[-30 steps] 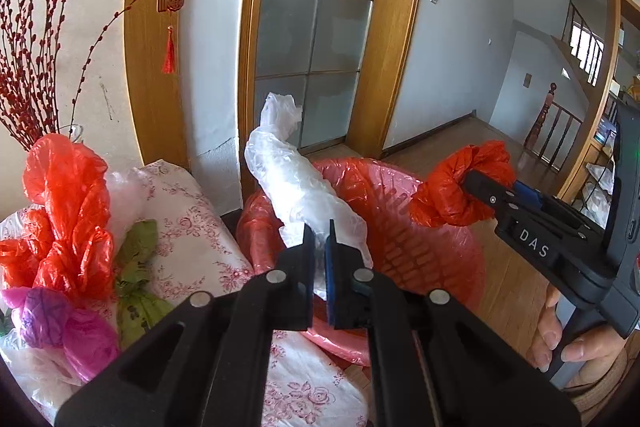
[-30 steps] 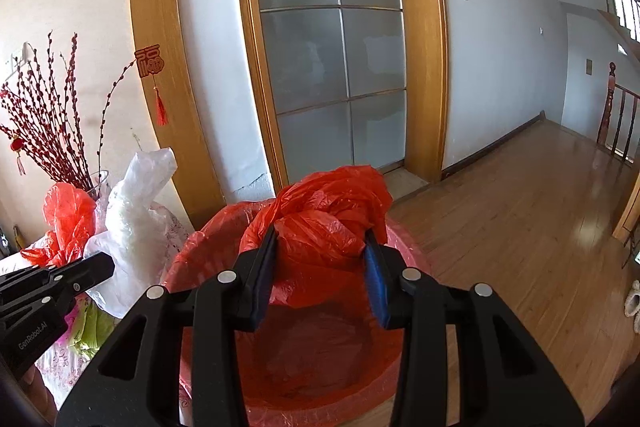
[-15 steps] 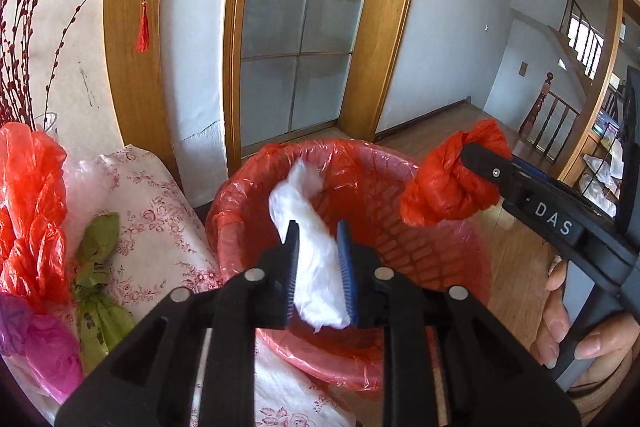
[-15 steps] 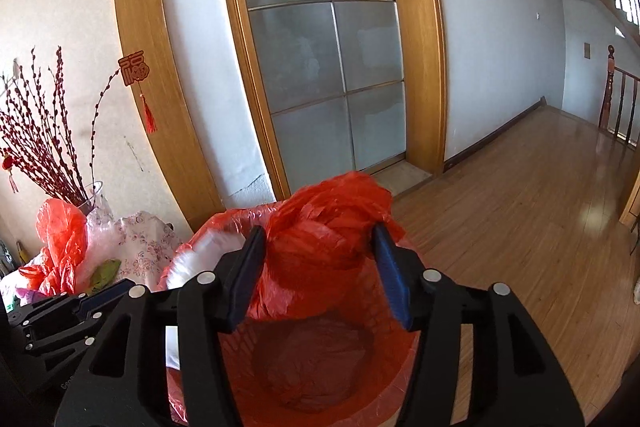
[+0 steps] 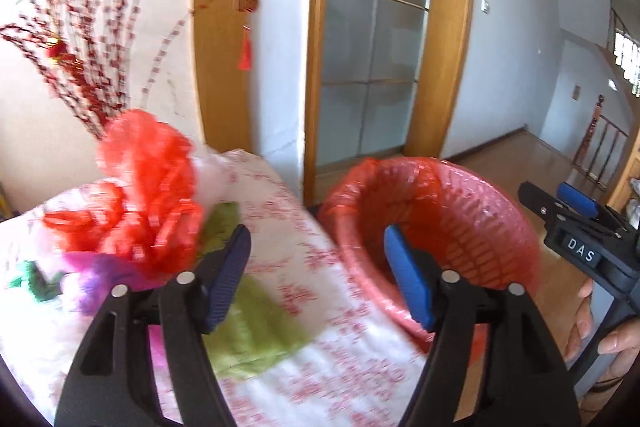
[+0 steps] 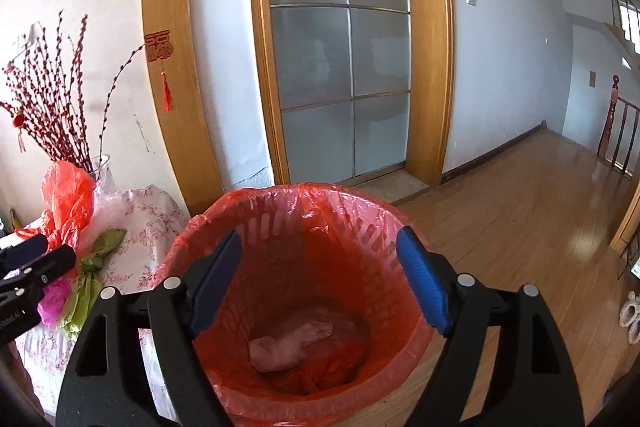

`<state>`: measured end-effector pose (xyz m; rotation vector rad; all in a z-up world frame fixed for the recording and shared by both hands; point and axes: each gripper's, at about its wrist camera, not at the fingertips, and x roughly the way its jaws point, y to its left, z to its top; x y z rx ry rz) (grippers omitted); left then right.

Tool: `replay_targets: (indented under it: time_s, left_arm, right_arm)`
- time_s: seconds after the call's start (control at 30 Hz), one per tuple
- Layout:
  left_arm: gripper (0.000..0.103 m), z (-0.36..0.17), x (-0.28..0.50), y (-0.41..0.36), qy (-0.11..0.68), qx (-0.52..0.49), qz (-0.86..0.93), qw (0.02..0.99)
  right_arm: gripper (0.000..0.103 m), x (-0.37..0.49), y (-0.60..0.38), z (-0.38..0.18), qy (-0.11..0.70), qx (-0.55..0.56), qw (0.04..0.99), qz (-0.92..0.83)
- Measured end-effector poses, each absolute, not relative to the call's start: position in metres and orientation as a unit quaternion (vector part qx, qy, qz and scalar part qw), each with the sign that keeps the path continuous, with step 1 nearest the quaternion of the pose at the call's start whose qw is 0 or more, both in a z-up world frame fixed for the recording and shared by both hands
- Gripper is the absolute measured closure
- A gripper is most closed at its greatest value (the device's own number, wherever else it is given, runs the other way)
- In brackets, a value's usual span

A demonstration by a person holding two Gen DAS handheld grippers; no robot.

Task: Collect trash
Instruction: 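Move both open tools back over the bag pile on the table, then close the right tool on the light green bag and lift it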

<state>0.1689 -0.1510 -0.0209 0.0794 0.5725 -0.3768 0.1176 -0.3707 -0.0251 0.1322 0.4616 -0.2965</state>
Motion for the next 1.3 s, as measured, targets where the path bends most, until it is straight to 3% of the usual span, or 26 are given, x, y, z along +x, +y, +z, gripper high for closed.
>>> replay_targets:
  time_s: [0.13, 0.57, 0.83, 1.3]
  left_arm:
    - [0.026, -0.009, 0.156, -0.112, 0.26, 0.037, -0.137, 0.955]
    - [0.025, 0.007, 0.117, 0.038, 0.231, 0.001, 0.049, 0.972]
    - [0.025, 0.002, 0.103, 0.106, 0.239, -0.047, 0.1, 0.965]
    - [0.025, -0.009, 0.1, 0.116, 0.25, -0.063, 0.086, 0.962]
  right_arm:
    - [0.024, 0.119, -0.344, -0.025, 0.233, 0.057, 0.963, -0.12]
    - [0.024, 0.141, -0.229, -0.033, 0.252, 0.028, 0.967, -0.009]
    - [0.051, 0.184, -0.171, -0.057, 0.317, 0.01, 0.948, 0.043]
    - [0.045, 0.223, -0.144, -0.093, 0.401, -0.008, 0.915, 0.036]
